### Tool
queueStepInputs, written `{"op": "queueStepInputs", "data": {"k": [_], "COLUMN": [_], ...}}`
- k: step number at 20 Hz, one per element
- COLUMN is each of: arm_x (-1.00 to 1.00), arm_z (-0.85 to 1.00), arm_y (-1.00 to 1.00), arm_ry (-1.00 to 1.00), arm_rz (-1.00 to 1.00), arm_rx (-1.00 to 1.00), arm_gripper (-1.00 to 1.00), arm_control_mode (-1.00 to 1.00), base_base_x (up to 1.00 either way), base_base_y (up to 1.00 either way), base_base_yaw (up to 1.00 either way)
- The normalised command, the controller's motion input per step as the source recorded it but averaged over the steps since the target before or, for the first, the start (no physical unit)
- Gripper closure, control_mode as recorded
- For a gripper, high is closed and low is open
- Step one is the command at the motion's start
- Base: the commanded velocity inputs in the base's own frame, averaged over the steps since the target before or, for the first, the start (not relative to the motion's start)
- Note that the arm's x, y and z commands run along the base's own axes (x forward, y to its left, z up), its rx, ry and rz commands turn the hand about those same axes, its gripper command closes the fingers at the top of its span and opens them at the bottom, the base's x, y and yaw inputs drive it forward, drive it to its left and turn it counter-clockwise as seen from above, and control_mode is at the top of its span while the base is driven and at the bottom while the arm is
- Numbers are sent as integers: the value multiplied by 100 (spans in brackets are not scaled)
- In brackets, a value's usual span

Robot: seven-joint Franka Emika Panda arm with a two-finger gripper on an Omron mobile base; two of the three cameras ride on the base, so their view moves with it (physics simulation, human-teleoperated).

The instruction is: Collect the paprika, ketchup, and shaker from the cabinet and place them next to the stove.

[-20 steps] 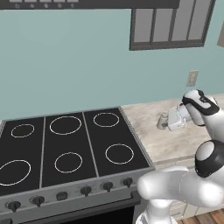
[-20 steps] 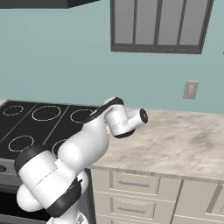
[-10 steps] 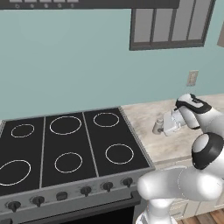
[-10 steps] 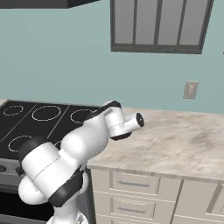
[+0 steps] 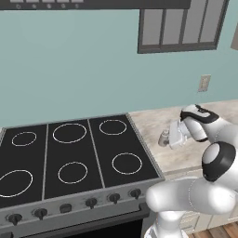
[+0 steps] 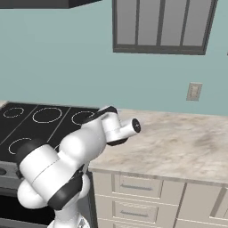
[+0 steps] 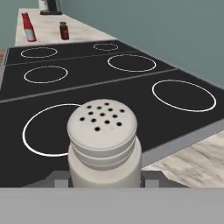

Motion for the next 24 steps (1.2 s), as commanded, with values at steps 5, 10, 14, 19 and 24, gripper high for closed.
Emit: {"op": "queueStepInputs", "data": {"k": [5, 10, 14, 19, 24], "arm_x": [2, 12, 22, 16, 14], "arm_z": [-26, -27, -19, -17, -21], "arm_y": [15, 0, -9, -20, -28], "arm_ry": [-3, 0, 0, 0, 0], "arm_rz": [2, 4, 5, 4, 5], "arm_rx": [-2, -5, -6, -2, 0], "arm_gripper": [100, 100, 100, 100, 100], "arm_control_mode": [-100, -100, -100, -100, -100], "base_base_x": [0, 0, 0, 0, 0], "base_base_y": [0, 0, 0, 0, 0], "base_base_yaw": [0, 0, 0, 0, 0]}}
